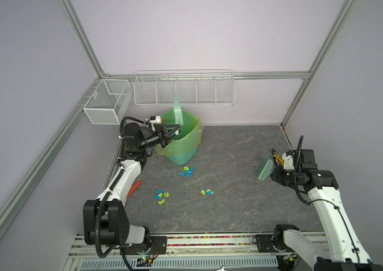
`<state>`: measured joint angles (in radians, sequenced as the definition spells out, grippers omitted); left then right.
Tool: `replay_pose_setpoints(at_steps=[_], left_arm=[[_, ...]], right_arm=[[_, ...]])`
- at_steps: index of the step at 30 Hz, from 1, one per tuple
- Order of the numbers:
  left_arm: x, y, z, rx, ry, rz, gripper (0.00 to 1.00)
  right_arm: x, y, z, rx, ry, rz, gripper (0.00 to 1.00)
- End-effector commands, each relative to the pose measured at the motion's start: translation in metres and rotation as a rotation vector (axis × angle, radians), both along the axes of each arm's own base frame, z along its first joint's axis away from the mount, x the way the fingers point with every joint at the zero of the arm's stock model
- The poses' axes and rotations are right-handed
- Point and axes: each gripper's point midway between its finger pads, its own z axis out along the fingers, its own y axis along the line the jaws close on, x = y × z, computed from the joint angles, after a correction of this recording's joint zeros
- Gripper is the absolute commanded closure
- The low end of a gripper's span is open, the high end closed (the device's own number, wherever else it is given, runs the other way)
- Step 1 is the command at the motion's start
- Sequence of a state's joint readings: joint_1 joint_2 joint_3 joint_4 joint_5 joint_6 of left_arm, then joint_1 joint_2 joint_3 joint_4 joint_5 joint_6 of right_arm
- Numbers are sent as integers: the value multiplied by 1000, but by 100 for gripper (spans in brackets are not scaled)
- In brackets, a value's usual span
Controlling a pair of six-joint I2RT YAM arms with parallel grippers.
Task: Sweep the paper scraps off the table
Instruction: 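Tip the mint dustpan over the green bin with the left gripper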
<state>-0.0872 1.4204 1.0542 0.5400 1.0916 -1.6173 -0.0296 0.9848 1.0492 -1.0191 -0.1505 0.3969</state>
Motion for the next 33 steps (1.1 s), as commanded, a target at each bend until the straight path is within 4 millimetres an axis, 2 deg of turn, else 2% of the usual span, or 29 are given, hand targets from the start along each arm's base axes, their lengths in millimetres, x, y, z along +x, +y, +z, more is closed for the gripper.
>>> replay_pose_setpoints(at_steps=[1,6,10,14,21,28,33], left_arm=[[-13,0,27,-111,-50,-73,100],[-11,8,29,-256,-25,-116,100],[-9,6,18,-242,-6,-142,100],[-12,7,24,-238,-28,-143,100],[-16,6,17,-224,-24,-149,100],[-21,5,22,-209,-57,-157,100],[-19,4,12,-191,-47,-163,100]], right_arm=[[5,3,9,28,-26,-6,93],[7,6,13,43,-28,-1,93],[8,7,16,41,-28,1,93],[7,7,18,37,-32,3,93],[4,7,16,30,-22,8,93],[1,9,15,40,-23,20,93],[5,15,17,76,-43,24,93]])
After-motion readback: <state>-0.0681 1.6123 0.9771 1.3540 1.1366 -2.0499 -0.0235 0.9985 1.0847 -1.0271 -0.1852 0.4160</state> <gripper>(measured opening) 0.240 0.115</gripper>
